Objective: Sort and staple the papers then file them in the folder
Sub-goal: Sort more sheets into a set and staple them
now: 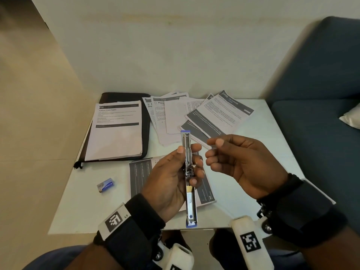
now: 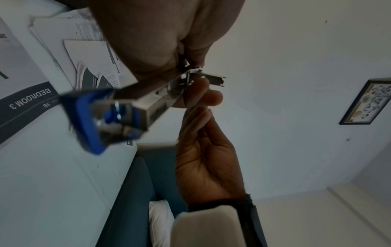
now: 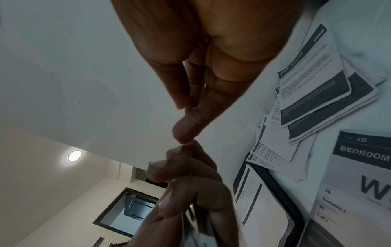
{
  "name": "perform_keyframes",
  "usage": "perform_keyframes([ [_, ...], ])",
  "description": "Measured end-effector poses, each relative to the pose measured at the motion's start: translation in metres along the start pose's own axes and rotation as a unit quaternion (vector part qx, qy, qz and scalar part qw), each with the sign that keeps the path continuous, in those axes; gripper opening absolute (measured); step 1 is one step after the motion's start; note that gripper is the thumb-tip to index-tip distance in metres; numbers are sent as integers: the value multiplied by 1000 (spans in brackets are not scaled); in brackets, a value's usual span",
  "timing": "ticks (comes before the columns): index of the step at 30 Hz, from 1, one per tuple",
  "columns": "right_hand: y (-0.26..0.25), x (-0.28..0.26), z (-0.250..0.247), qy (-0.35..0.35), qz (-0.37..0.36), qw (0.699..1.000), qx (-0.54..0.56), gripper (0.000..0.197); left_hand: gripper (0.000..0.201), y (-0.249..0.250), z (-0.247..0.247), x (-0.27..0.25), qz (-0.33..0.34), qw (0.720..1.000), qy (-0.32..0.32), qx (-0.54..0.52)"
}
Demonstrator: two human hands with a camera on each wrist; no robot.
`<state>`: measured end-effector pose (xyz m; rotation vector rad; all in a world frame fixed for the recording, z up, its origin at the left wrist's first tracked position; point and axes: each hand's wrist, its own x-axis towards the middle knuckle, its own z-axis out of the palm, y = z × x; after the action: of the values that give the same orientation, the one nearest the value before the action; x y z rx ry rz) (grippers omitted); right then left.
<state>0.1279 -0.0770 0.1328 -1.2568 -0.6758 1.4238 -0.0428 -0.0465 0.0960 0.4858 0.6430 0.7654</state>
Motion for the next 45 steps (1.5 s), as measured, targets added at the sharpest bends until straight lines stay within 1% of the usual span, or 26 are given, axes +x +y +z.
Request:
perform_keyframes([
  [2, -1, 1, -1, -4, 0, 1000, 15, 23, 40, 0, 0, 0, 2, 1000, -1, -9],
  [6, -2, 1, -1, -14, -23, 1000, -1, 26, 40, 0, 0, 0, 8, 1000, -5, -9],
  [9, -1, 2, -2, -13, -47, 998, -29, 22, 41, 1, -1, -1, 9, 1000, -9, -5],
  [12, -1, 2, -3, 3, -76, 996, -57, 17, 42, 2, 0, -1, 8, 1000, -9, 1],
  [16, 0, 0, -2, 5, -120, 983, -139, 12, 40, 2, 0, -2, -7, 1000, -14, 2],
  [18, 2, 0, -2, 1, -155, 965, -213, 11, 39, 1, 0, -2, -18, 1000, -19, 5],
  [21, 7, -1, -1, 0, -223, 913, -342, 9, 38, -1, 1, -1, -21, 1000, -22, 5],
  [26, 13, -2, -2, 8, -279, 875, -396, 12, 37, -4, 0, 1, -14, 1000, -11, 11],
  [27, 14, -2, -3, 10, -290, 862, -416, 12, 37, -4, 0, 1, -14, 1000, -9, 11],
  [31, 17, 0, -4, 18, -332, 792, -513, 13, 36, -4, -1, 2, -20, 1000, 1, 6],
  [33, 18, -1, -3, 18, -350, 768, -536, 13, 35, -5, -2, 2, -26, 1000, 6, -4],
  [35, 18, -1, -2, 20, -362, 758, -543, 13, 35, -4, -2, 2, -33, 999, 6, -13],
  [38, 18, 0, -3, 31, -377, 751, -542, 12, 34, -3, 0, 0, -43, 999, 3, -20],
  [42, 15, -1, -1, 41, -400, 728, -556, 11, 36, 0, 2, -1, -33, 999, -1, -7],
  [43, 14, -2, -1, 46, -403, 728, -553, 12, 36, 0, 2, -1, -31, 1000, -1, -5],
  [45, 11, -6, 3, 54, -404, 739, -536, 15, 36, -2, 2, -2, -28, 1000, -4, 4],
])
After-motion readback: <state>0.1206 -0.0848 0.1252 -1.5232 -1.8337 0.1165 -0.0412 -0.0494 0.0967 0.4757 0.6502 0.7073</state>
